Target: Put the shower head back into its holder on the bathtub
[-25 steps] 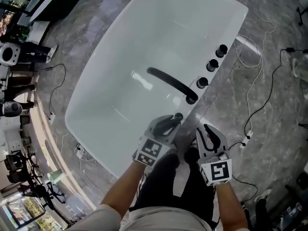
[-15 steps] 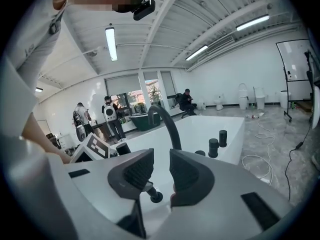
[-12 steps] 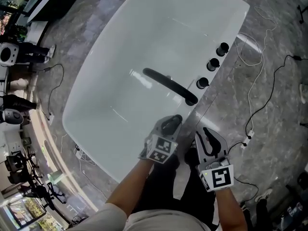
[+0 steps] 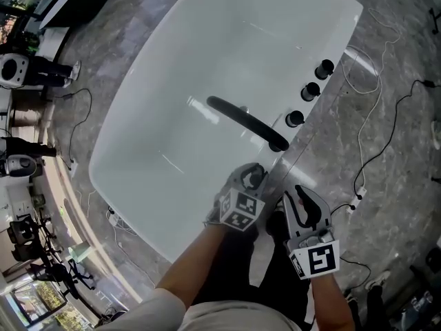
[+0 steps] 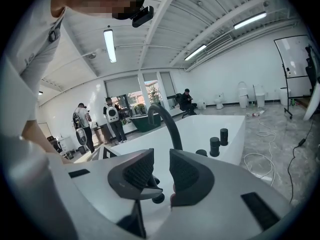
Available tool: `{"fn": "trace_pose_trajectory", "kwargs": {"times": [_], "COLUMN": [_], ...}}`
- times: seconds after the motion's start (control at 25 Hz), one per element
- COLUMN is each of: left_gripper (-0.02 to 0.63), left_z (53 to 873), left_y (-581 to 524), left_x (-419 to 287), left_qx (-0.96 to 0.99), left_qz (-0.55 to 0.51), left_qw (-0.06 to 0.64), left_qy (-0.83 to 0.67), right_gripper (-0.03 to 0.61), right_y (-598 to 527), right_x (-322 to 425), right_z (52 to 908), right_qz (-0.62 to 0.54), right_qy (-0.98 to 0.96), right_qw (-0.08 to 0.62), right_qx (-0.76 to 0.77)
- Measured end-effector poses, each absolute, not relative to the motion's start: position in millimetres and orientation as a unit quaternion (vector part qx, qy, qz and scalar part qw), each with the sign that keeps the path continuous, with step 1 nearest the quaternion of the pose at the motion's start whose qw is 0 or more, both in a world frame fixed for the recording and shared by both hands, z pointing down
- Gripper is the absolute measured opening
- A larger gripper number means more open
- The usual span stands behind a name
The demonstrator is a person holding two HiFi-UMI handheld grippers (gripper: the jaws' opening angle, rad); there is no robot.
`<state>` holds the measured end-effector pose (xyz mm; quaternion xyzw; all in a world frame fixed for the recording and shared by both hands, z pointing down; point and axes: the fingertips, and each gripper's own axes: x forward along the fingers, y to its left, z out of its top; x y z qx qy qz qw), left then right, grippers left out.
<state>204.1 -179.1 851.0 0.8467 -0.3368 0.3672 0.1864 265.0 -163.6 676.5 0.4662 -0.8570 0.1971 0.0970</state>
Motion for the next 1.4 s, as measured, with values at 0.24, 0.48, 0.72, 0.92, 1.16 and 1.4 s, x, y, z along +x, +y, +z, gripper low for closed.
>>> {"fn": "trace_pose_trajectory", "kwargs": {"times": [0.24, 0.48, 0.72, 0.92, 1.16, 1.4], "left_gripper": [0.133, 0.179, 0.212, 0.215, 0.215, 0.140], "left_z": [852.8, 848.7, 829.4, 784.9, 706.5, 586.1], "left_y": [-174.9, -178.0, -173.6, -161.9, -125.0, -119.5], "left_x": [202.2, 206.2, 206.9, 200.1, 184.8, 184.5], "left_qx": [0.849, 0.855, 0.864, 0.869, 0.879, 0.896], "left_qz": [0.365, 0.357, 0.344, 0.326, 0.295, 0.206], "left_qw": [0.178, 0.181, 0.177, 0.176, 0.179, 0.171], "left_qy": [-0.339, -0.331, -0.323, -0.329, -0.328, -0.353], "right_gripper": [0.104, 0.104, 0.106, 0.106, 0.104, 0.071], "right_y": [-163.1, -160.5, -156.3, -153.2, -137.8, -126.0], "right_x": [263.7, 259.1, 253.6, 247.4, 234.1, 226.9], "right_z": [674.1, 670.3, 665.2, 653.3, 632.7, 575.6], "right_qz": [0.201, 0.206, 0.210, 0.213, 0.211, 0.207], "right_qy": [-0.856, -0.856, -0.857, -0.857, -0.856, -0.850], "right_qw": [0.104, 0.114, 0.118, 0.119, 0.132, 0.131], "right_qx": [0.464, 0.460, 0.455, 0.454, 0.453, 0.466]}}
